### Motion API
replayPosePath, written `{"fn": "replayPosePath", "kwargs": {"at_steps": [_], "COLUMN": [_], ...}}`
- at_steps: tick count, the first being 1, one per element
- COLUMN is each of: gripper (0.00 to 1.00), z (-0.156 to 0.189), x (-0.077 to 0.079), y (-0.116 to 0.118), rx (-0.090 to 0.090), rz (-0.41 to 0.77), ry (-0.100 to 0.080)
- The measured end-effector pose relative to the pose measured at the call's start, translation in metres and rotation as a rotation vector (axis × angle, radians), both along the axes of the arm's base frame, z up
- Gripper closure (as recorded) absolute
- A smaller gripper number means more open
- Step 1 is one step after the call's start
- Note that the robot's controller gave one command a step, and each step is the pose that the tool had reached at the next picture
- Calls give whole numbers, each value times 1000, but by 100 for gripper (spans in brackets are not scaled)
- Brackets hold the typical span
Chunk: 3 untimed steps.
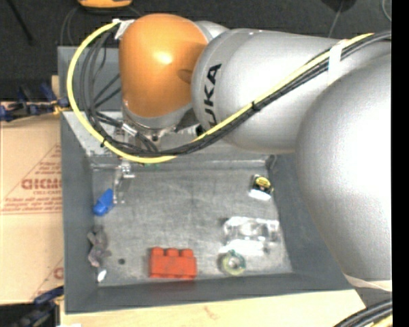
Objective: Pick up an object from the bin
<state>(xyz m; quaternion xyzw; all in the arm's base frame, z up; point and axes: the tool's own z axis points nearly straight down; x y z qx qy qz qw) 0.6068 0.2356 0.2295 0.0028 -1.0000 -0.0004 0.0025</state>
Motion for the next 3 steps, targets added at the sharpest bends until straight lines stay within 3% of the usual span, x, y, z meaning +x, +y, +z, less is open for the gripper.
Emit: {"fn": "replayPosePath", "kwargs": {"at_steps": [1, 2, 3], "gripper": [0, 0, 0], "z": [-142, -122, -154], "x": [-72, -114, -88], "y": [-11, -82, -155], "rx": [-3, -2, 6], "rz": [273, 196, 358], "ry": [0, -3, -12]}}
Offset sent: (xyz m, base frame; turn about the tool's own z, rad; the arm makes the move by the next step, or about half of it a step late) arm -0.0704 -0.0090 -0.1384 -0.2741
